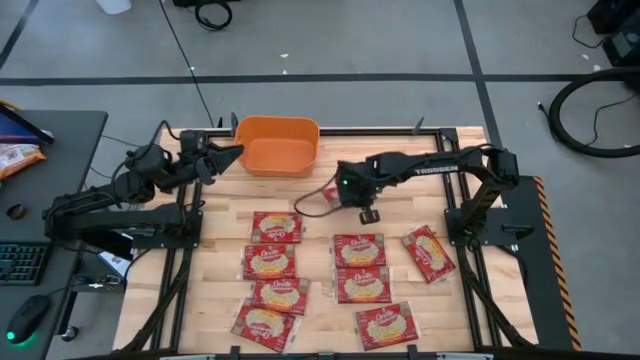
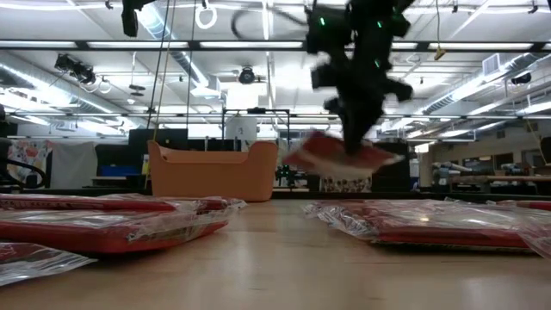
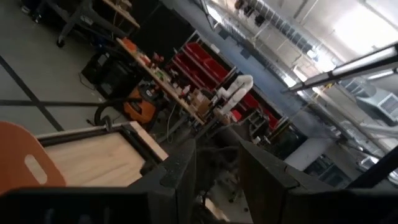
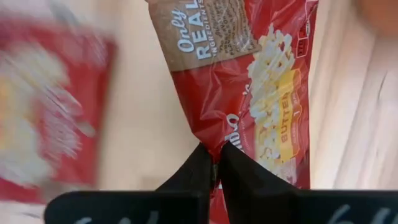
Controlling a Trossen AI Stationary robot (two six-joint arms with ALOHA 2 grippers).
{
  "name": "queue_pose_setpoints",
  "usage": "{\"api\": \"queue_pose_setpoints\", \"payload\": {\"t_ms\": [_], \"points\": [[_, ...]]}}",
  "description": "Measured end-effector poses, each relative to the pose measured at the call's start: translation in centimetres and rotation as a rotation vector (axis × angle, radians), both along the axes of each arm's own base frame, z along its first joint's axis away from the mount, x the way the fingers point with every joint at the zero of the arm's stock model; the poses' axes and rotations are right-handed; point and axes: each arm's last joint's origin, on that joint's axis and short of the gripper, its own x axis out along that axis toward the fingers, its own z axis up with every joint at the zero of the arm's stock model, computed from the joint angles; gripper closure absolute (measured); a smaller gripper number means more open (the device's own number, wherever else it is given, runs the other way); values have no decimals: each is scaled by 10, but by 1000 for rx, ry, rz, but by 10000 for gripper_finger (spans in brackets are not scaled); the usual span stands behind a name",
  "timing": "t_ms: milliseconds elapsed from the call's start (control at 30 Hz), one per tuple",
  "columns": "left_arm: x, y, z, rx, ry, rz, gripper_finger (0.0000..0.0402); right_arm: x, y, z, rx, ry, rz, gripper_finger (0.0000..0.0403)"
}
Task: Sort popcorn bags into baskets
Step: Put the red popcorn bag into the orange bin
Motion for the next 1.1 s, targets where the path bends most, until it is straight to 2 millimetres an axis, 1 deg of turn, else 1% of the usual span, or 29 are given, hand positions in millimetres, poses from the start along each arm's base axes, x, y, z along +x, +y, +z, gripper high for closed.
{"api": "queue_pose_setpoints", "payload": {"t_ms": [100,267,367,467,533,567,700,767,900,967,1100], "points": [[-6,2,2,13,-18,32,278,11,0,25,65,-92,-31,370],[-10,6,5,74,-23,122,278,33,-1,64,162,-358,-78,370],[-12,7,10,95,-66,148,278,47,-1,82,216,-559,-81,371],[-13,7,13,103,-99,152,278,56,-5,92,206,-715,-81,371],[-13,6,14,105,-107,151,278,63,-13,91,191,-790,-94,371],[-13,6,14,105,-106,148,278,67,-19,87,194,-796,-113,371],[-13,6,14,104,-108,128,278,80,-41,58,293,-756,-139,371],[-13,6,14,104,-108,127,278,85,-48,50,307,-764,-138,371],[-13,6,14,104,-108,127,278,91,-60,46,309,-821,-170,371],[-13,6,14,104,-108,124,278,89,-67,42,302,-803,-206,371],[-13,5,14,112,-111,96,278,85,-79,38,226,-777,-242,371]]}}
